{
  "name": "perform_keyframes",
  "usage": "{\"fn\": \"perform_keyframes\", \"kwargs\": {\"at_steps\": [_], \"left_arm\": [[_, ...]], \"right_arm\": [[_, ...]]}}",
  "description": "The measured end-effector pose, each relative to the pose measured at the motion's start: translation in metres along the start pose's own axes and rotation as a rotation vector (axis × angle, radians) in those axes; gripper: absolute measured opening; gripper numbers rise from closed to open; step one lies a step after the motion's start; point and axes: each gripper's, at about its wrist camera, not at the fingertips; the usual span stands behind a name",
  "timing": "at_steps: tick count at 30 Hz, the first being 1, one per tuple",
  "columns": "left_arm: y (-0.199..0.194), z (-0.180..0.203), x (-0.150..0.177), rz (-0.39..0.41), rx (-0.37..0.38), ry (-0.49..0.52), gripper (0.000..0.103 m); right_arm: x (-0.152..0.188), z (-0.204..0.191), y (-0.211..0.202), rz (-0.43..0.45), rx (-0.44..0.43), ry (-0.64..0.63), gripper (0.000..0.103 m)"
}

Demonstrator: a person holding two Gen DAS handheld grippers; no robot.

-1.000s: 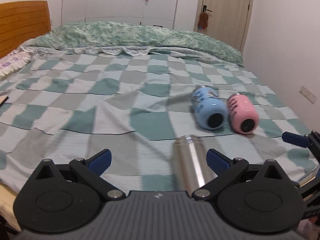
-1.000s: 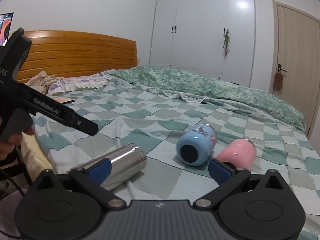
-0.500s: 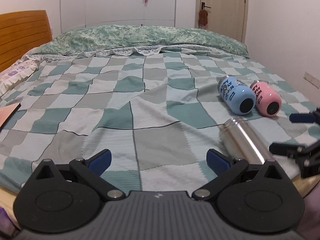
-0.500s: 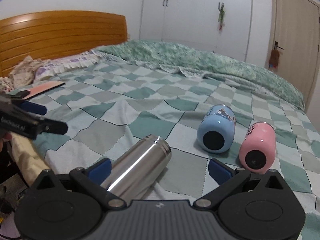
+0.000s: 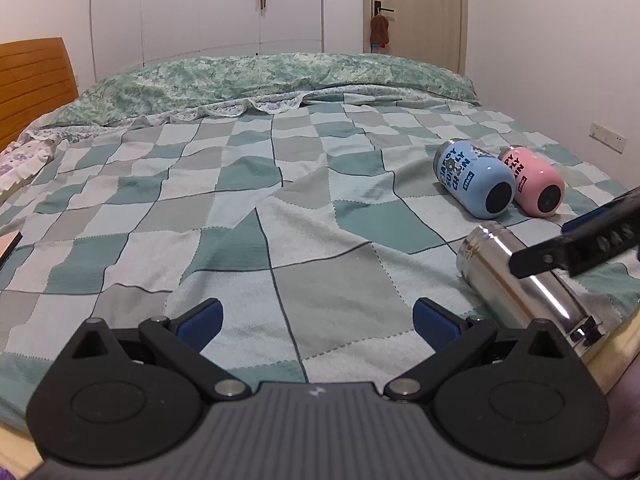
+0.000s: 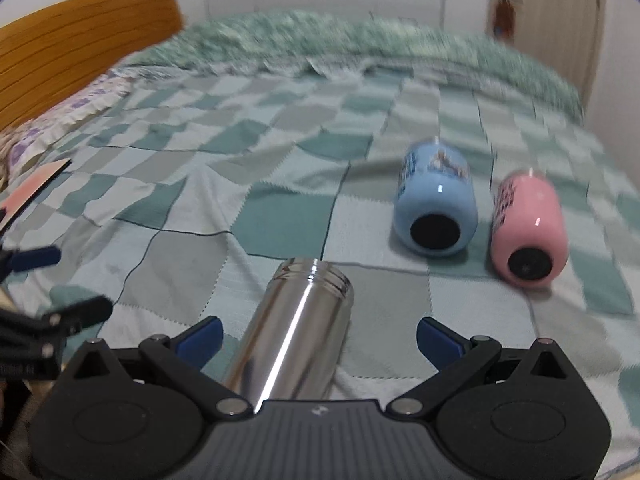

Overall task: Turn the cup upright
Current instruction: 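Grasp the silver cup body with the right tool, then rotate the silver cup upright with the right tool and place it on the bed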

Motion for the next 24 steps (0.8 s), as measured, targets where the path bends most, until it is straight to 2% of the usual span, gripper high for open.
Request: {"fn": "perform_keyframes", "kwargs": {"at_steps": [9,12,14,15,16,21,24], "left_arm": [[0.017,-0.001,-0.004,-0.009,0.016,0.037,0.103],[0.020,-0.002,-0.003,-0.011,0.021,0.037,0.103],[0.020,-0.002,-0.002,-0.011,0.024,0.032,0.103],[0.020,-0.002,-0.002,-0.011,0.023,0.030,0.103],[0.020,-0.003,-0.002,-0.011,0.024,0.027,0.103],[0.017,-0.005,-0.001,-0.010,0.017,0.011,0.103],[0.013,-0.007,-0.001,0.000,0.019,-0.003,0.103]], "right_arm": [[-0.015,-0.001,0.044,-0.155,0.022,0.118,0.095],[-0.017,0.010,0.056,-0.202,-0.016,0.190,0.090],[-0.015,0.020,0.066,-0.238,-0.119,0.258,0.084],[-0.012,0.025,0.069,-0.249,-0.155,0.282,0.068],[-0.011,0.026,0.069,-0.240,-0.168,0.291,0.064],[-0.006,0.027,0.056,-0.167,-0.212,0.270,0.063],[-0.003,0.028,0.039,-0.081,-0.235,0.250,0.063]]}}
Point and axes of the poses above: each gripper's, at about its wrist camera, not at the fingertips, and y roughly the way its jaws point, z to its right, x to its underside, and after that the axes turned 5 degrees about -y, right-handed
